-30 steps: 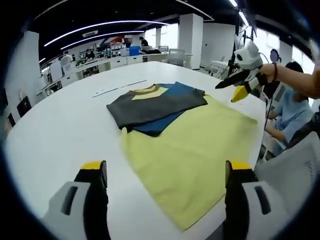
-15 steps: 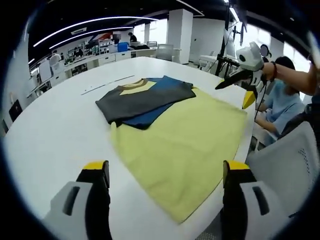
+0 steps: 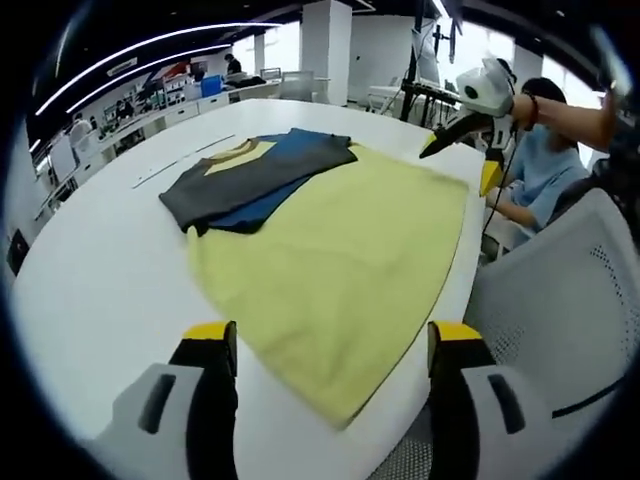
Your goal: Fold the garment on the visible template until the final outline fits inside the template.
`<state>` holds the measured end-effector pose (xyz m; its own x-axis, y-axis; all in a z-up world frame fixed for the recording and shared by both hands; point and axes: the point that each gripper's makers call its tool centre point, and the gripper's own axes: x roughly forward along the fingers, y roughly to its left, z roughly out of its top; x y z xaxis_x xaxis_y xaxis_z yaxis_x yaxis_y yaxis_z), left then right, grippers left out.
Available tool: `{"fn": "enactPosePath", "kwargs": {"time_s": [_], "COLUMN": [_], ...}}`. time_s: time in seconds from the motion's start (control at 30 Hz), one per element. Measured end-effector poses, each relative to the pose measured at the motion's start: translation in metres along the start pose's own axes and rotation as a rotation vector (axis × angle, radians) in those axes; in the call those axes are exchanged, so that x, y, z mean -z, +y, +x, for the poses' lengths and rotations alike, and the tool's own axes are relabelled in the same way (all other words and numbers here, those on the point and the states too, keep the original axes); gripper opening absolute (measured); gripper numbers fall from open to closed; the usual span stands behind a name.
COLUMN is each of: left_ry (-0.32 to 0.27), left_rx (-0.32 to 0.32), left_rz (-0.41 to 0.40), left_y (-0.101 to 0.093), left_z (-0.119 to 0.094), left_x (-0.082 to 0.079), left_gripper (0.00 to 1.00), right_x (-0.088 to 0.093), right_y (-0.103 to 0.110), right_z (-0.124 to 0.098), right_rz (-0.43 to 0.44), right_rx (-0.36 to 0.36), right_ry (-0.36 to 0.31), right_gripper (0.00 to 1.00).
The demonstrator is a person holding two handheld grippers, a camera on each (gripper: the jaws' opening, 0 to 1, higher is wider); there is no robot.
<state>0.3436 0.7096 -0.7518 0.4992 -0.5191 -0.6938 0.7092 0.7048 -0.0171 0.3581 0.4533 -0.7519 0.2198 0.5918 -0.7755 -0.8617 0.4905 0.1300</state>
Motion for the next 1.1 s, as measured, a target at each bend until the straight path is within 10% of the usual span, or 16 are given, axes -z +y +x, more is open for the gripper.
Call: {"fn": "enactPosePath", "kwargs": {"time_s": [0.6,1.1], "left_ry": [0.070,0.088], "left_rx": [0.002,0.006], "left_rz": [0.070,0.145], "left_y": [-0.003,0.001], "left_z": [0.005,0.011], "left_x": [0.020,0.019], "left_gripper": [0.64,0.56], "right_x": [0.027,0.027], "right_y": [-0.014,-0.020], "right_z": [0.002,0.008], "right_rz": [-0.211,-0.223], "right_rx": [0.070,0.068], "right_ry": [0.130,0.136], "right_gripper": [0.65,0.56]}}
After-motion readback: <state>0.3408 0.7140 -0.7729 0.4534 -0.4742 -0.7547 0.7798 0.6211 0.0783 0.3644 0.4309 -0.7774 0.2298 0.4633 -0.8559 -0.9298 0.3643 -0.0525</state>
